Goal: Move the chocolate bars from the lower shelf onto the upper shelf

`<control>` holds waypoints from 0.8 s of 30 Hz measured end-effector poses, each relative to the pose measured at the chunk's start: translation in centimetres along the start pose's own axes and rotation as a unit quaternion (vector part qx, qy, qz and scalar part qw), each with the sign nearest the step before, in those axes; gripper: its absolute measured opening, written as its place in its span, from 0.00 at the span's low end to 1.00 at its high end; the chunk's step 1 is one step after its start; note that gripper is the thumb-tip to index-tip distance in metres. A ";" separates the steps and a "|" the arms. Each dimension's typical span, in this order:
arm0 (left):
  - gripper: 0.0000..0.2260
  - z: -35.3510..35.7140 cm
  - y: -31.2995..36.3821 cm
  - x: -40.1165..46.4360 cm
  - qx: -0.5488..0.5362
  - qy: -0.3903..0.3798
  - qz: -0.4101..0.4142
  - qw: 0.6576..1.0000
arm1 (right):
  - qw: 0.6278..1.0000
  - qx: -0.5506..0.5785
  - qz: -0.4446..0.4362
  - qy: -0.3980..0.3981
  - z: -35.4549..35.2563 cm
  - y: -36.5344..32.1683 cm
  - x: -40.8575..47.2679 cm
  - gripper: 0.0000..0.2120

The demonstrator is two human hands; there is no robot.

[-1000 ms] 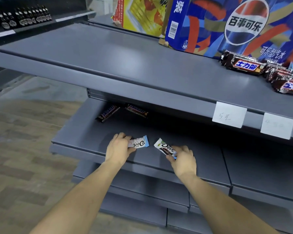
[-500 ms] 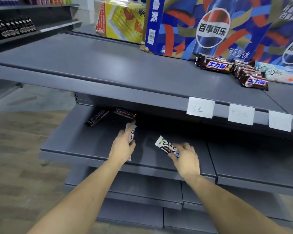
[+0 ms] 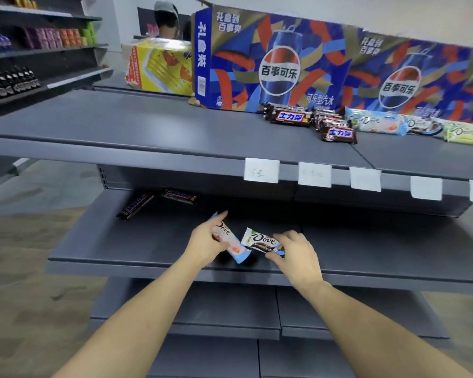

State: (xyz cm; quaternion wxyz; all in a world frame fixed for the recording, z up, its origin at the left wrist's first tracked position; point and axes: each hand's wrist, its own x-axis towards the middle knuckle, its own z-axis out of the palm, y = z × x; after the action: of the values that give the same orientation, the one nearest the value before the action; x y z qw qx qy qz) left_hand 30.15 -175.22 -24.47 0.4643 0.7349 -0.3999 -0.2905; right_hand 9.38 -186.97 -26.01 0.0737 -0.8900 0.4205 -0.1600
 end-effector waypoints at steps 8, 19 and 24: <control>0.24 4.0 3.9 -4.5 0.060 0.080 0.028 0.995 | 0.999 -0.027 0.014 0.026 -4.1 5.2 -4.6 0.22; 0.24 13.1 10.8 -11.8 0.245 0.099 0.095 0.960 | 0.995 -0.008 -0.009 0.097 -11.0 13.9 -11.5 0.21; 0.20 16.5 14.7 -14.3 0.412 0.124 0.176 0.885 | 0.992 -0.011 -0.015 0.124 -13.5 16.4 -13.1 0.19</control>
State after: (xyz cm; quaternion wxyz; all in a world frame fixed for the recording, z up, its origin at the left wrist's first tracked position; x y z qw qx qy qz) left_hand 4.98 -174.02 -16.79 0.2087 0.8079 -0.5453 0.0805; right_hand -14.93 -187.22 -20.65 0.0088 -0.8703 0.4145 -0.2658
